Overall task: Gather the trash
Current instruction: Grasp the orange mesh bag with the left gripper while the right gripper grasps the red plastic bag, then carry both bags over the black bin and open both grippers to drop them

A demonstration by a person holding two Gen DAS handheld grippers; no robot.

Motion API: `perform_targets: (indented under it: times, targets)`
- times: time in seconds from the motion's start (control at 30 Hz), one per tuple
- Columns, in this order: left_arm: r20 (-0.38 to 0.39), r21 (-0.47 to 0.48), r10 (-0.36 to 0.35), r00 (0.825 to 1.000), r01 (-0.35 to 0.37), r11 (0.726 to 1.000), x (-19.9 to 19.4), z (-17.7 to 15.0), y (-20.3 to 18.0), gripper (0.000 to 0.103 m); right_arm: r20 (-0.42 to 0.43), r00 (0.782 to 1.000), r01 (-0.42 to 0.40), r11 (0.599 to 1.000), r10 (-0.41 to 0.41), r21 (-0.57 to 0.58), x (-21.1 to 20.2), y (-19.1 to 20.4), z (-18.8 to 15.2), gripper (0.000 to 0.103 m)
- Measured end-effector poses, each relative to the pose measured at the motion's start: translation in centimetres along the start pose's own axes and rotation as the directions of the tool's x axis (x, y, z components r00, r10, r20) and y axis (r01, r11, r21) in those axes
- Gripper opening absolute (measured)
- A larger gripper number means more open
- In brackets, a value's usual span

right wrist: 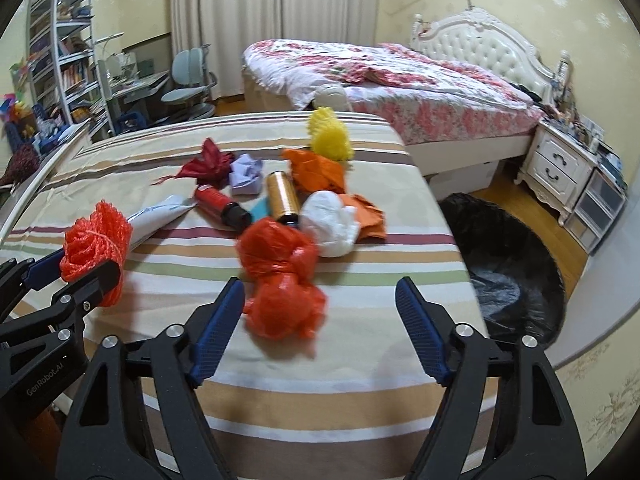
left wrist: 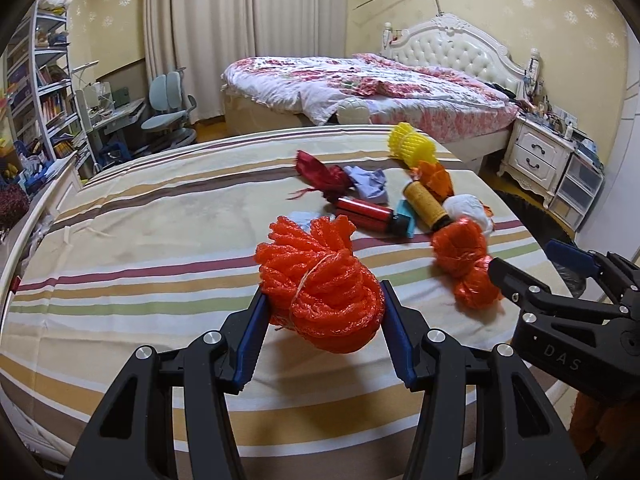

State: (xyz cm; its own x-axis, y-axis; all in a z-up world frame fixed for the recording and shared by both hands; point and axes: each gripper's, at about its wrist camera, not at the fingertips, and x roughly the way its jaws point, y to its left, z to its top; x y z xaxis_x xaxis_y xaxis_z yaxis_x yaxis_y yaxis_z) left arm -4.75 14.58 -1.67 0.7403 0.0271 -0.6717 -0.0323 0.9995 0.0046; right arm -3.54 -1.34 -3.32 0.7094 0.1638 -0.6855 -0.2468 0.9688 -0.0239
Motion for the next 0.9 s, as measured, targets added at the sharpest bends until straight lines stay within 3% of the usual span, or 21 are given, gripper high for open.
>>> perform_targets:
  times: [0.17,0.3,0.53,0.9]
  targets:
    - [-0.001,-0.016,-0.017,1.0,0.017,1.0,0.3,-0.1,0.8,0.053,-0.043,0.999,-0.022,0.999,0.02,-0.041,1.6,1.7,0.2,0.061]
    - [-0.01,-0.015,-0.028,1.0,0.028,0.999,0.7,-0.2,0.8,0.053,-0.083,0.996,-0.04,0.999,0.037,-0.035,2.5,1.6,0.0,0.034]
    - [-0.009,-0.015,-0.045,0.999,0.045,0.999,0.5,-0.3,0.5,0.053,-0.045,0.998,-0.041,0.999,0.041,-0.016,1.0,1.0,-0.1,0.031]
    - [0.061,0.027,-0.089,0.994,0.088,0.996,-2.0,0.4,-1.9,0.053,0.048,0.999,-0.023,0.999,0.021,0.029,-3.0,-1.8,0.1,0.03]
